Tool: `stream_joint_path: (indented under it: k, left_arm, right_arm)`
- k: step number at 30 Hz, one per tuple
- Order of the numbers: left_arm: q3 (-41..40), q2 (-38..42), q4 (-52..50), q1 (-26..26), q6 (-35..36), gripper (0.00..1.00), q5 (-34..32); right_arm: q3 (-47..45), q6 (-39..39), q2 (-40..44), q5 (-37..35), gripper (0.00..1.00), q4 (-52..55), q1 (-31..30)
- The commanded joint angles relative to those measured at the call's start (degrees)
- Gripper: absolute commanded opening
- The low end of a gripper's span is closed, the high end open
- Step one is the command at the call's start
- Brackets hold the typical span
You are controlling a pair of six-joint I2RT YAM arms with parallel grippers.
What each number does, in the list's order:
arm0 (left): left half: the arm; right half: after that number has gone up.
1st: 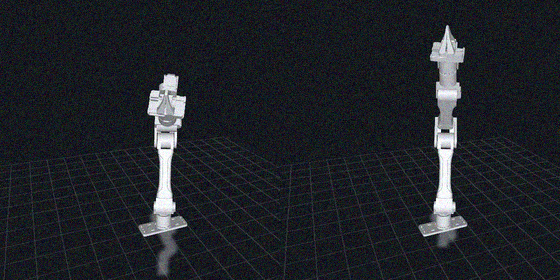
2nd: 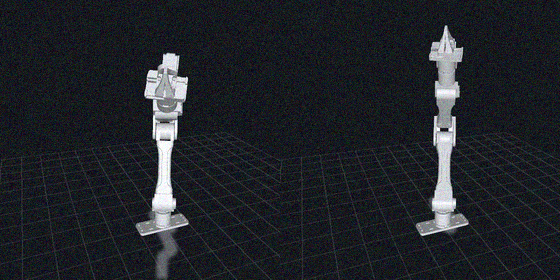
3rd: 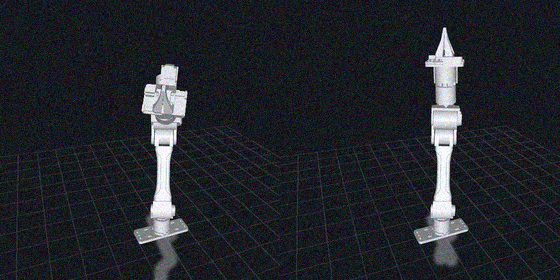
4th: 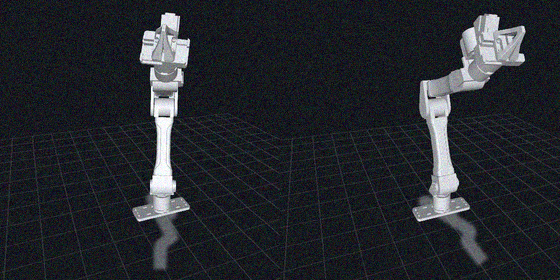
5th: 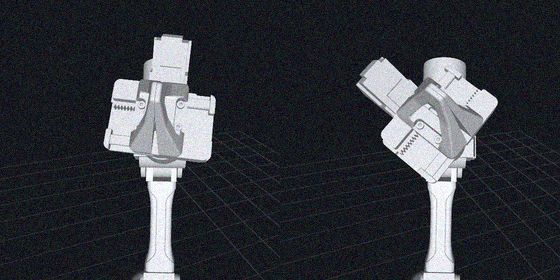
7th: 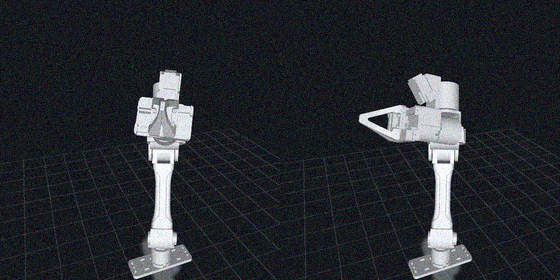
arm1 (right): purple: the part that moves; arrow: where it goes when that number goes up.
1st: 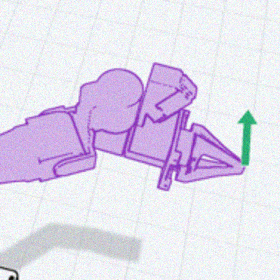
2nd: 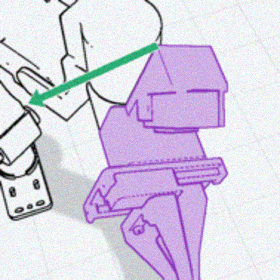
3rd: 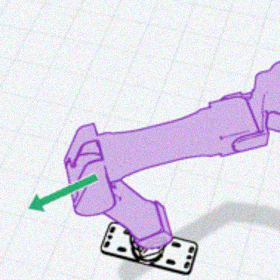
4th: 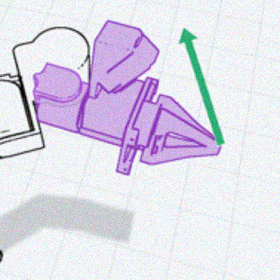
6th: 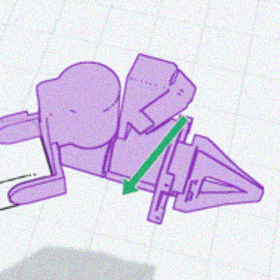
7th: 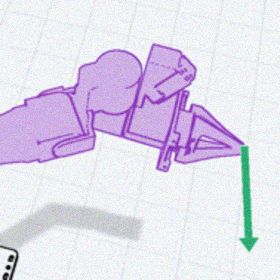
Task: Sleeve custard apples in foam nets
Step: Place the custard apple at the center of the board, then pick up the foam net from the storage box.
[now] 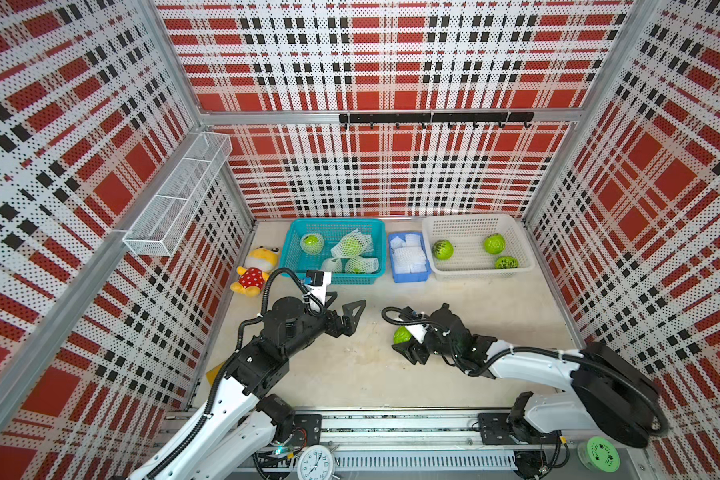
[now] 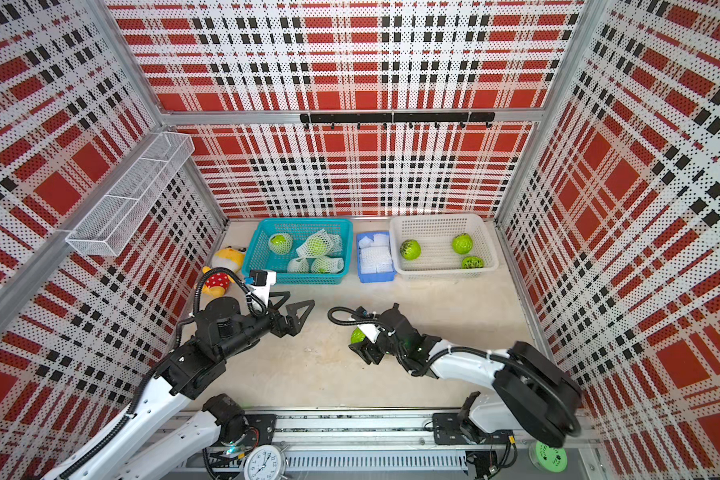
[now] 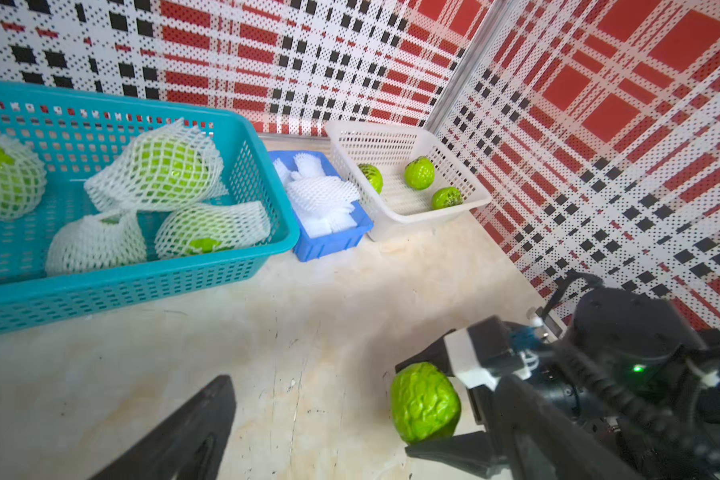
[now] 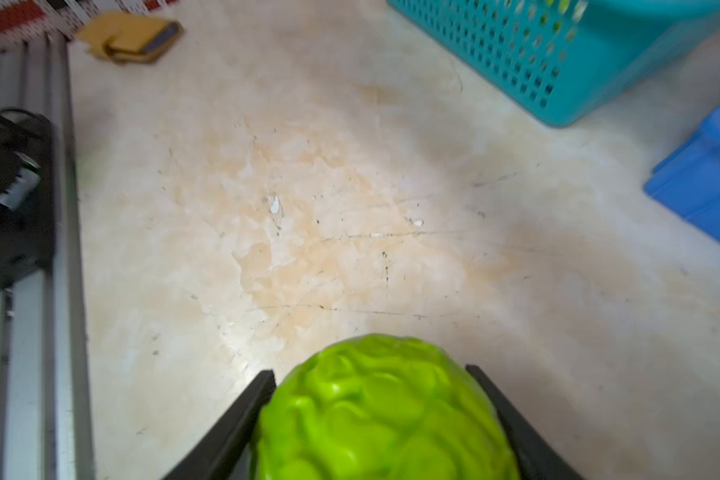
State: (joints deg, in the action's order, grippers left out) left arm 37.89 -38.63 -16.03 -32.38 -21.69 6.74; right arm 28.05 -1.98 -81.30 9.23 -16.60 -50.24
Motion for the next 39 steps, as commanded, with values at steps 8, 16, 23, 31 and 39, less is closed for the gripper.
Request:
stream_joint_path:
  k: [8, 16, 23, 31, 39]
  left_arm:
    - [2.45, 2.33, -7.68, 1.31, -3.24, 0.99, -6.99]
    - [1.93, 3.09, -6.98, 1.48, -4.38, 0.99, -6.88]
    - [2.36, -8.54, -5.33, 1.53, -8.25, 0.99, -6.46]
    - [2.84, -19.25, -3.52, -0.38, -11.96, 0.96, -4.75]
    - [-1.16, -22.54, 4.93, 0.09, -14.69, 0.96, -3.47]
  right_arm:
    - [0.11, -1.62, -4.63, -5.42, 0.83, -12.14, -1.23]
    - [4.85, -11.88, 14.81, -8.88, 0.98, 7.73, -0.89]
    - [29.69, 3.99, 15.25, -5.06, 0.93, 33.26, 11.91]
    - [48.07, 9.12, 2.41, -6.98, 0.9, 44.67, 18.24]
    - [64.24, 12.08, -17.16, -10.13, 0.76, 51.16, 21.95]
